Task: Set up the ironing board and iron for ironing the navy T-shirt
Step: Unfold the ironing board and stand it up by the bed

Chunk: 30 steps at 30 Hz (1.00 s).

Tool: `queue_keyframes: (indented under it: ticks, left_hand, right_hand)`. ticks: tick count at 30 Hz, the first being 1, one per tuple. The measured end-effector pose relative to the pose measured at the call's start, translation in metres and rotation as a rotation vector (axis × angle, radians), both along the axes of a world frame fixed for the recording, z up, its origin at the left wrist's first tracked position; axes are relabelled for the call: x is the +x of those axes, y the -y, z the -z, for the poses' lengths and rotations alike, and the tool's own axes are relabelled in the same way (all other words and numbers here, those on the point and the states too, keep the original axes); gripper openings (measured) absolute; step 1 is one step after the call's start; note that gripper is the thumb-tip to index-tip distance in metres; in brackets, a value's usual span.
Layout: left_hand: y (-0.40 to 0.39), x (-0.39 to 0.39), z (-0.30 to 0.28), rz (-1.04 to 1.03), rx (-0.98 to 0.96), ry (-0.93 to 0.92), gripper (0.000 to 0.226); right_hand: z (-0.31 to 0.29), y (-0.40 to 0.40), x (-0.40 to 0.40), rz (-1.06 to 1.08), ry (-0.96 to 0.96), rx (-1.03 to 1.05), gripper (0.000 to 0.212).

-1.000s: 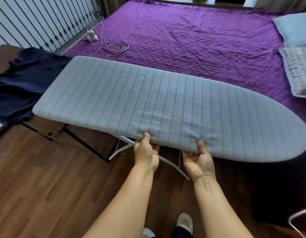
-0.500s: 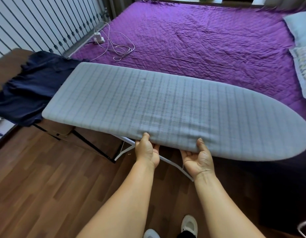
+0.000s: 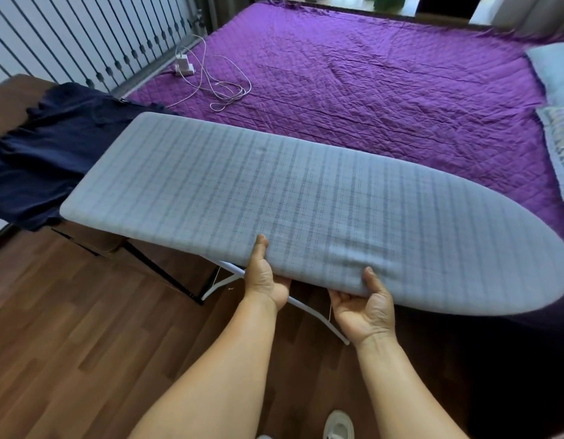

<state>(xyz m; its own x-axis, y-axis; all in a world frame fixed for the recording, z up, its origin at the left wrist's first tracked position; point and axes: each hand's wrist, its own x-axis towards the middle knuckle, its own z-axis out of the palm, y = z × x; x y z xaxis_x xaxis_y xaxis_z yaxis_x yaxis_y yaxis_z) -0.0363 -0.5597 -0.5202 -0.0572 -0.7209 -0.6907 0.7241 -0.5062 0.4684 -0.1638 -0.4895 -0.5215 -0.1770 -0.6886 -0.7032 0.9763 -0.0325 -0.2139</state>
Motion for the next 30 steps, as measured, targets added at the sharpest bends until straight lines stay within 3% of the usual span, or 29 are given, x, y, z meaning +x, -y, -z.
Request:
queue_keyframes:
  ticks: [7, 11, 13, 16, 20, 24, 30]
  left_hand:
    - [0.005, -0.005, -0.002, -0.033, 0.032, 0.034, 0.047]
    - [0.000, -0.001, -0.002, -0.039, -0.016, 0.056, 0.047]
    - [-0.006, 0.006, 0.003, -0.106, -0.084, -0.006, 0.053]
    - [-0.014, 0.016, 0.014, -0.280, -0.023, -0.146, 0.064]
    - [-0.014, 0.008, 0.019, -0.279, 0.070, -0.129, 0.046]
    - [-0.006, -0.002, 0.016, -0.150, 0.000, -0.103, 0.045]
    - [-0.014, -0.004, 0.007, -0.216, 0.102, -0.060, 0.034]
  right_hand:
    - [-0.010, 0.003, -0.001, -0.005, -0.036, 0.110, 0.025]
    - [-0.009, 0.001, -0.007, 0.106, -0.031, 0.126, 0.037]
    - [-0.009, 0.001, -0.013, 0.171, -0.030, 0.111, 0.042]
    - [-0.006, 0.003, -0.016, 0.209, -0.020, 0.095, 0.040]
    - [-0.005, 0.004, -0.014, 0.228, -0.009, 0.090, 0.029]
    - [0.000, 0.003, -0.017, 0.209, -0.017, 0.075, 0.039]
    - [0.001, 0.001, -0.018, 0.199, -0.037, 0.056, 0.041]
